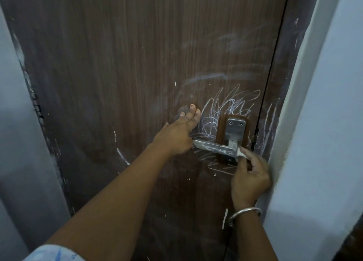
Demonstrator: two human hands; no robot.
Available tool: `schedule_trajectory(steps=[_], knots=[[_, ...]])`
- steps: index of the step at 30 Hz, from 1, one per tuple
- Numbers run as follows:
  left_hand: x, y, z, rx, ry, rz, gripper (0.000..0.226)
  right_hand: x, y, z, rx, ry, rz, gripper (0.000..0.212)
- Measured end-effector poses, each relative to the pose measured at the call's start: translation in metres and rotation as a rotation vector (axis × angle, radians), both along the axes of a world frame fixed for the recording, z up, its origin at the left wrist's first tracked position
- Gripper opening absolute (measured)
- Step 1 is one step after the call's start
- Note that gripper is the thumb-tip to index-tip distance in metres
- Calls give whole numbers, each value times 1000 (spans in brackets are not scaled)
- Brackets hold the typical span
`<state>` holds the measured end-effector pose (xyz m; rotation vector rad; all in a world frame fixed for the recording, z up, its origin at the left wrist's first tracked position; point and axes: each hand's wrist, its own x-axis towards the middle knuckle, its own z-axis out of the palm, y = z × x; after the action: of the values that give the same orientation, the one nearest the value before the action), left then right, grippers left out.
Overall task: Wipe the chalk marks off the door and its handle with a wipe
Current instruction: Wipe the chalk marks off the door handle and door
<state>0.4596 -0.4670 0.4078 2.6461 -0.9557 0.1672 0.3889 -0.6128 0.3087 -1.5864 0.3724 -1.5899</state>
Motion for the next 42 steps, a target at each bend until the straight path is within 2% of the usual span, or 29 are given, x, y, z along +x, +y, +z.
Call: schedule_trajectory(steps=[4, 7, 11, 15, 19, 21, 24, 28, 30, 39, 42], knots=[[1, 0, -1, -6, -6, -2, 85, 0, -16, 19, -212, 85, -42, 29], [1, 0, -2, -9, -6, 1, 85, -6, -19, 37, -310, 173, -53, 21], [0, 0, -1, -11, -2, -1, 85, -17, -21, 70, -615, 427, -138, 14], [-1, 1, 0, -13, 1, -2, 86, -14, -13, 95, -906, 771, -106, 17], [-1, 1, 1, -10, 8, 4, 87, -3, 5, 109, -1031, 950, -70, 12], [0, 1, 0, -3, 3, 3, 87, -1, 6, 112, -1068, 966, -67, 12], [0, 1, 0, -2, 0, -2, 86, -6, -3, 108, -1036, 889, -57, 19], [-1, 2, 0, -8, -4, -16, 82, -22, -15, 82, -591, 542, -81, 28], [0, 2, 0, -6, -3, -14, 83, -22, -21, 71, -473, 437, -49, 28], [1, 2, -3, -30, -2, -17, 84, -25, -23, 74, -614, 627, 28, 18], [1, 1, -3, -38, 0, -15, 85, -23, -16, 82, -691, 749, 4, 27]])
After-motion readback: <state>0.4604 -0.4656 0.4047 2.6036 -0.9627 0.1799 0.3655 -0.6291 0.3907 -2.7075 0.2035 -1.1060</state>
